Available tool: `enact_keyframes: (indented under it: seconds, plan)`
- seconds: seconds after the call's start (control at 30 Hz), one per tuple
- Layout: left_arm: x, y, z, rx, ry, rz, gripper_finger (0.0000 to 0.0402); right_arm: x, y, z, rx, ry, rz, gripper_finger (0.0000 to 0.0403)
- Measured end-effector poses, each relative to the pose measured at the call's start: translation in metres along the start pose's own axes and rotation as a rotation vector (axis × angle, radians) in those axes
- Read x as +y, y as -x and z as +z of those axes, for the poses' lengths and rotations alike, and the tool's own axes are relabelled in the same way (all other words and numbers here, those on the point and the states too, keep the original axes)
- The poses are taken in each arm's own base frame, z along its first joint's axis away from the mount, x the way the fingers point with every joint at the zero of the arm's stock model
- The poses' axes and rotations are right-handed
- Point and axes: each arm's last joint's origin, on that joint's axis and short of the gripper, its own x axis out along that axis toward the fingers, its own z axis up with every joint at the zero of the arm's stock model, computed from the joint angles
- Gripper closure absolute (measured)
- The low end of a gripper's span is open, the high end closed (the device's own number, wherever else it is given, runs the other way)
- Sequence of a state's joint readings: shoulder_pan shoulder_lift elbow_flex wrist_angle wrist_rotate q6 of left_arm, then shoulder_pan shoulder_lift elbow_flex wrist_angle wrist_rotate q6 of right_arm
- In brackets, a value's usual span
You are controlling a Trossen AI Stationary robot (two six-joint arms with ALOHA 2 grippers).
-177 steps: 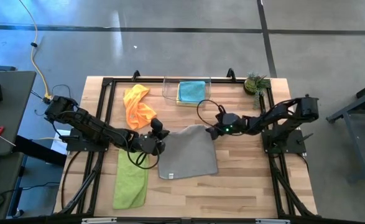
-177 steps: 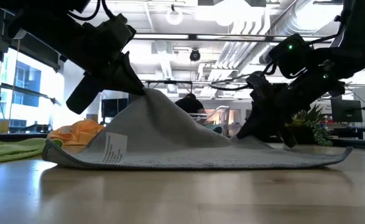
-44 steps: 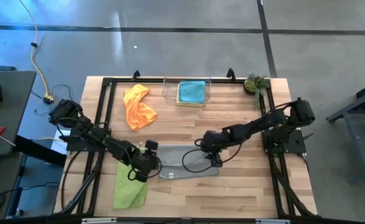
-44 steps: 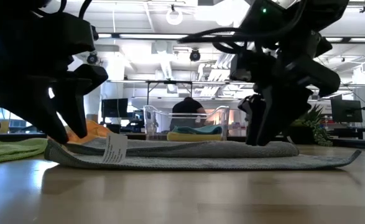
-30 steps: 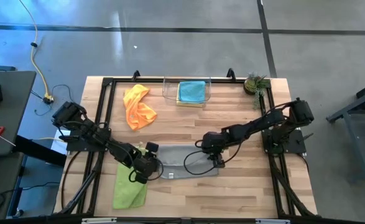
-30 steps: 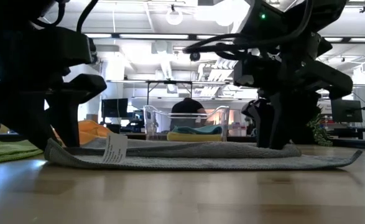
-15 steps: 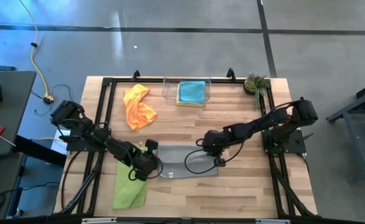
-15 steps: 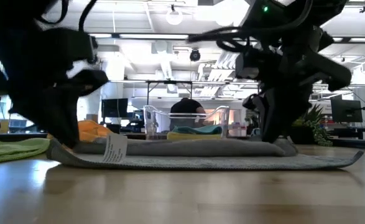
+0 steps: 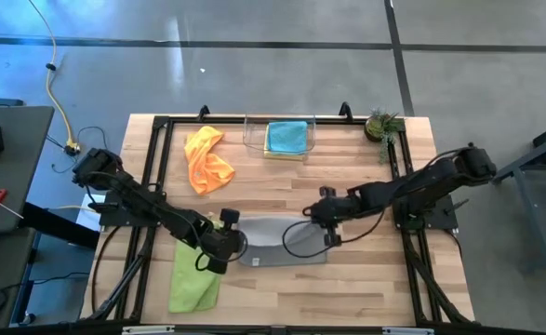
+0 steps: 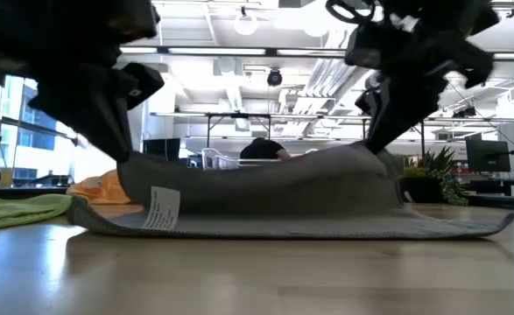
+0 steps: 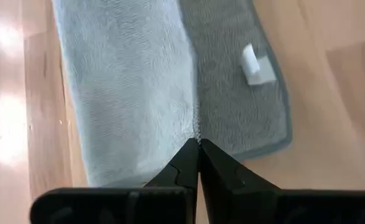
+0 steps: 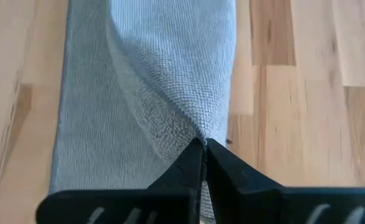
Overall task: Fold microfiber towels
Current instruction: Fold the gray towel on the table
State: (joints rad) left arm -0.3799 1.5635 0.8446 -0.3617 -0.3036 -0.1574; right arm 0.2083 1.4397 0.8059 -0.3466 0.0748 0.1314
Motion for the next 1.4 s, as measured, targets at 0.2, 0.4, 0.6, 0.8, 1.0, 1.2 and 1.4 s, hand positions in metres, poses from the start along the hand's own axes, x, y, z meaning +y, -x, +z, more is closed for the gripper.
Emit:
enact_keyframes:
  seconds: [0.2, 0.4, 0.6, 0.8, 1.0, 1.2, 1.4]
  plan:
    - [-0.009, 0.009, 0.010, -0.028, 0.010, -0.022, 0.0401, 0.022, 0.003, -0.005, -0.006, 0.045, -0.049, 0.0398]
    - [-0.017, 0.013, 0.013, -0.049, 0.019, -0.032, 0.0401, 0.043, 0.006, -0.010, -0.020, 0.056, -0.056, 0.0398]
    - [-0.020, 0.015, 0.012, -0.054, 0.047, -0.026, 0.0401, 0.062, 0.010, -0.015, -0.021, 0.083, 0.012, 0.0398]
    - [-0.020, 0.015, 0.013, -0.065, 0.051, -0.029, 0.0402, 0.069, 0.011, -0.018, -0.001, 0.020, 0.057, 0.0346]
    - [-0.020, 0.015, 0.014, -0.069, 0.053, -0.030, 0.0401, 0.068, 0.014, -0.018, 0.010, -0.086, 0.081, 0.0248]
    - [-0.020, 0.015, 0.016, -0.089, 0.058, -0.033, 0.0401, 0.075, 0.009, -0.014, 0.006, -0.088, 0.151, 0.0196]
    - [-0.016, 0.013, 0.017, -0.087, 0.061, -0.024, 0.0401, 0.071, -0.020, -0.017, 0.090, -0.184, 0.170, 0.0195]
